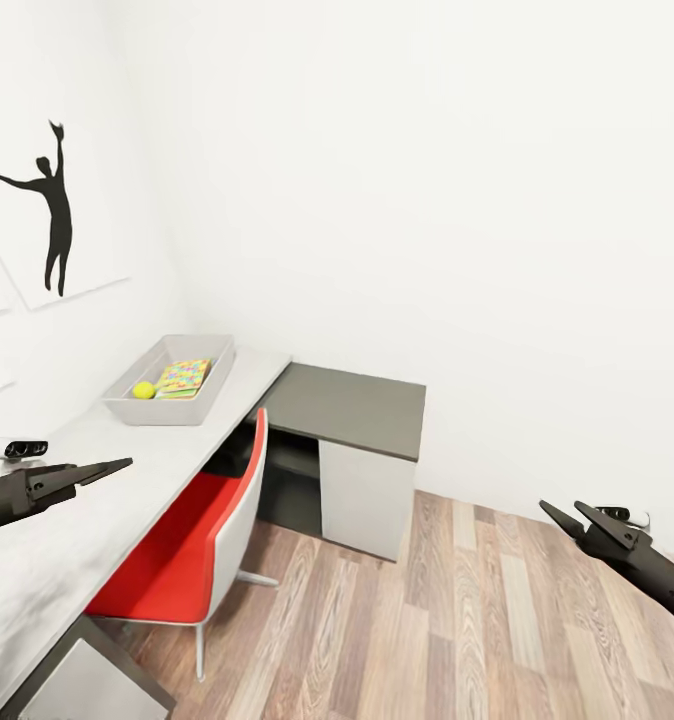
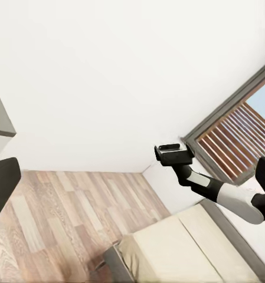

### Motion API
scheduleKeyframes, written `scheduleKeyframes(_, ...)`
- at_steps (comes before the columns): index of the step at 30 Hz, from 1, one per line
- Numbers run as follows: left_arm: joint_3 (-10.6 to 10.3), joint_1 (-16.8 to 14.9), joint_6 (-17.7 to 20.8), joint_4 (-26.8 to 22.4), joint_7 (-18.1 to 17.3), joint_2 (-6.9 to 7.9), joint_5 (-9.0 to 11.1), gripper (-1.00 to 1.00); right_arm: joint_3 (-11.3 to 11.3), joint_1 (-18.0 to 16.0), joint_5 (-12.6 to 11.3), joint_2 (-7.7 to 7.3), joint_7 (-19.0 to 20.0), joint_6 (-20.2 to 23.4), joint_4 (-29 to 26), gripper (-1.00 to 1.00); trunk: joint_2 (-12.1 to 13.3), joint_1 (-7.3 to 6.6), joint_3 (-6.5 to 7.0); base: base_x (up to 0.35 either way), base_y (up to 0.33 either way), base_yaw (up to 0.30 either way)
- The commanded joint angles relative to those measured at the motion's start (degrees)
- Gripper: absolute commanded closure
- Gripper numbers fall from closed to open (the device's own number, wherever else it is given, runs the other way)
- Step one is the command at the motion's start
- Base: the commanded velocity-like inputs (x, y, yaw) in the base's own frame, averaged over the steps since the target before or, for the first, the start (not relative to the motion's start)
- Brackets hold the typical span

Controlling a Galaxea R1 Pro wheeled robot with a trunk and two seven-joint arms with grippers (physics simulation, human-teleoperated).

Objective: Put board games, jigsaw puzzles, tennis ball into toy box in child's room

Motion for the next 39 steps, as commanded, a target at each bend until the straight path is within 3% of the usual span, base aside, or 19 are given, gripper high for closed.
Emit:
scheduleKeyframes(1,0.0,0.0,0.6,0.0,-0.2,0.03,0.0,-1.0,0.4,-0.1,-0.5,-0.08,0.2,0.6,0.1,-1.0,-0.1,0.01,-0.07,-0.233,0.0,-0.239)
scheduleKeyframes(16,0.0,0.0,0.6,0.0,-0.2,0.03,0.0,-1.0,0.2,-0.1,-0.5,-0.12,0.2,0.6,0.6,-1.0,-0.1,0.01,0.81,-0.165,0.0,-0.239)
scheduleKeyframes(21,0.0,0.0,0.6,0.0,-0.2,0.04,0.0,-1.0,-1.1,-0.1,-0.4,-0.08,0.2,0.6,1.0,-1.0,-0.1,0.01,1.1,-0.094,0.0,-0.239)
scheduleKeyframes(39,-0.1,0.0,0.6,0.0,-0.2,0.03,0.0,-1.0,-1.5,-0.1,-0.4,-0.02,-1.0,0.6,1.1,-1.0,-0.1,0.01,2.15,-0.045,0.0,-0.239)
